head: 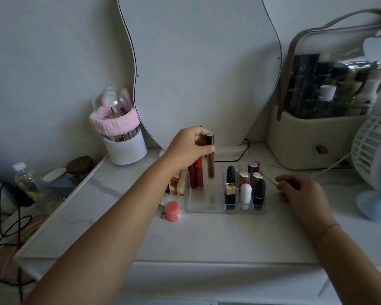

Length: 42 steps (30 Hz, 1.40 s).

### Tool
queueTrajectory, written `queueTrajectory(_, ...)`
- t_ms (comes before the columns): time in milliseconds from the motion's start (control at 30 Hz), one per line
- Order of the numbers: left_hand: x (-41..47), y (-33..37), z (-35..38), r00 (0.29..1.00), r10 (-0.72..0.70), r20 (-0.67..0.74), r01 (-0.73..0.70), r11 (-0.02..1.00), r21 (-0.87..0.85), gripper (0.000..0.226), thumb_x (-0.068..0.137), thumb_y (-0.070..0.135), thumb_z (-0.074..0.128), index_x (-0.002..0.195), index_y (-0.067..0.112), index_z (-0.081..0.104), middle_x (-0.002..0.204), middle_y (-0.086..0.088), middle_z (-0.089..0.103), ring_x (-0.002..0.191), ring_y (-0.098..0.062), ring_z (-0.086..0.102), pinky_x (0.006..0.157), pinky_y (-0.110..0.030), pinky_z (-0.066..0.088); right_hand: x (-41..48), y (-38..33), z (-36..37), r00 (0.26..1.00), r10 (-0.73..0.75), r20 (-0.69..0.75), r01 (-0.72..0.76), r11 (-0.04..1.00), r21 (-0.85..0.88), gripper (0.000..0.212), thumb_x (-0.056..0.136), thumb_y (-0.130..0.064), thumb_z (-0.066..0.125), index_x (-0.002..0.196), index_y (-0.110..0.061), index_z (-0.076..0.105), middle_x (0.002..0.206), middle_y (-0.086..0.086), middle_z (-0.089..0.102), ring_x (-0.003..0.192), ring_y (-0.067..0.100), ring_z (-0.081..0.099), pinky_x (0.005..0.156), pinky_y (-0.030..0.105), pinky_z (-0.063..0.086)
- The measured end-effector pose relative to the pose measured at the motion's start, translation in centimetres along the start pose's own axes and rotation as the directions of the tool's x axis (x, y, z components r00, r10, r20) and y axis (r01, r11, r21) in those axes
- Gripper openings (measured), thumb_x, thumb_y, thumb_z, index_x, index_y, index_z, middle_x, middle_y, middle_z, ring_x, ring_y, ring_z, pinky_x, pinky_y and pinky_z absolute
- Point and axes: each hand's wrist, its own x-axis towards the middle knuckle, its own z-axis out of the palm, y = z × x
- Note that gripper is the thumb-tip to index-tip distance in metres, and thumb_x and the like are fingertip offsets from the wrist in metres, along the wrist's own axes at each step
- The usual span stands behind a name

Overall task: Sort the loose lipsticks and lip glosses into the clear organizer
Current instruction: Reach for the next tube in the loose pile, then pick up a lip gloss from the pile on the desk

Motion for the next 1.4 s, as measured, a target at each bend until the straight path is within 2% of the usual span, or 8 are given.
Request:
queueTrajectory(233, -0.3, -2.1, 0.4, 0.998, -0.057, 0.018, 0.056, 0.997, 0.053, 0.029, 0.071, 0.021, 0.079, 0.081, 0.042, 0.061, 0.089, 0.021, 0.065, 0.075, 0.013, 0.061, 0.062, -0.006, 0.043, -0.1, -0.1, -0.1, 1.000, -0.004, 0.009, 0.004, 1.000, -0.009, 0.014, 0.088, -0.012, 0.057, 0.090, -0.024, 0.065, 0.076, -0.005, 0.065, 0.067, 0.011, 0.059, 0.058, 0.018, 0.040)
queueTrajectory(433, -0.6, -2.4, 0.2, 0.999, -0.048, 0.023, 0.047, 0.998, 0.031, 0.033, 0.072, 0.017, 0.078, 0.084, 0.041, 0.060, 0.097, 0.016, 0.065, 0.089, -0.002, 0.063, 0.068, -0.013, 0.043, -0.1, -0.1, -0.1, 1.000, -0.008, 0.013, 0.008, 1.000, -0.008, 0.015, 0.088, -0.012, 0.056, 0.089, -0.024, 0.065, 0.077, -0.006, 0.065, 0.067, 0.011, 0.060, 0.058, 0.019, 0.041)
queueTrajectory(833, -0.8, -3.0, -0.3, 0.998, -0.031, 0.055, 0.029, 0.999, 0.022, 0.041, 0.072, 0.023, 0.078, 0.106, 0.035, 0.059, 0.113, 0.014, 0.062, 0.104, 0.001, 0.055, 0.079, -0.013, 0.038, 0.0, 0.2, 0.0, 1.000, -0.025, 0.010, 0.025, 1.000, -0.009, 0.015, 0.087, -0.010, 0.057, 0.090, -0.022, 0.066, 0.077, -0.001, 0.066, 0.068, 0.016, 0.061, 0.067, 0.027, 0.046)
queueTrajectory(967, -1.3, -2.7, -2.4, 0.998, 0.001, 0.057, 0.001, 1.000, -0.029, 0.052, 0.068, 0.037, 0.080, 0.115, 0.031, 0.058, 0.113, 0.012, 0.065, 0.102, 0.000, 0.060, 0.081, -0.008, 0.046, 0.2, 0.5, -0.1, 0.999, -0.040, 0.005, 0.040, 0.999, -0.017, 0.016, 0.086, -0.011, 0.057, 0.088, -0.024, 0.066, 0.075, 0.000, 0.067, 0.067, 0.017, 0.061, 0.057, 0.020, 0.048)
queueTrajectory(1067, -2.0, -3.8, -6.1, 0.998, -0.021, -0.055, 0.014, 0.992, -0.123, 0.047, 0.066, 0.055, 0.075, 0.107, 0.036, 0.062, 0.107, 0.012, 0.068, 0.099, 0.002, 0.063, 0.078, -0.011, 0.049, 0.4, 0.7, 0.0, 0.999, -0.044, 0.001, 0.044, 0.999, -0.020, 0.016, 0.086, -0.011, 0.058, 0.088, -0.024, 0.066, 0.075, -0.001, 0.067, 0.066, 0.016, 0.061, 0.056, 0.017, 0.048)
queueTrajectory(1200, -2.8, -8.6, -8.8, 0.923, -0.213, -0.320, 0.199, 0.977, -0.076, 0.016, 0.080, 0.038, 0.070, 0.092, 0.028, 0.069, 0.099, 0.005, 0.070, 0.097, -0.010, 0.063, 0.082, -0.023, 0.044, 0.5, 0.8, 0.0, 0.999, -0.046, 0.012, 0.046, 0.999, -0.029, 0.015, 0.086, -0.011, 0.058, 0.088, -0.024, 0.066, 0.076, -0.003, 0.066, 0.067, 0.015, 0.061, 0.053, 0.002, 0.041)
queueTrajectory(1300, -3.0, -12.2, -8.0, 0.882, -0.395, -0.258, 0.416, 0.909, 0.032, 0.021, 0.082, 0.030, 0.070, 0.094, 0.013, 0.069, 0.095, -0.006, 0.070, 0.088, -0.018, 0.061, 0.080, -0.027, 0.045, 0.5, 0.7, -0.1, 0.999, -0.043, 0.012, 0.043, 0.998, -0.042, 0.015, 0.086, -0.012, 0.059, 0.088, -0.025, 0.066, 0.075, -0.004, 0.067, 0.067, 0.014, 0.062, 0.052, 0.000, 0.041)
queueTrajectory(1400, -3.0, -13.2, -6.6, 0.842, -0.502, -0.196, 0.525, 0.847, 0.085, 0.036, 0.077, 0.045, 0.072, 0.086, 0.010, 0.067, 0.076, 0.001, 0.063, 0.077, -0.017, 0.058, 0.067, -0.027, 0.043, 0.5, 0.8, -0.1, 0.999, -0.054, 0.003, 0.054, 0.997, -0.054, 0.015, 0.085, -0.011, 0.059, 0.087, -0.024, 0.067, 0.073, -0.004, 0.066, 0.066, 0.014, 0.062, 0.051, 0.000, 0.040)
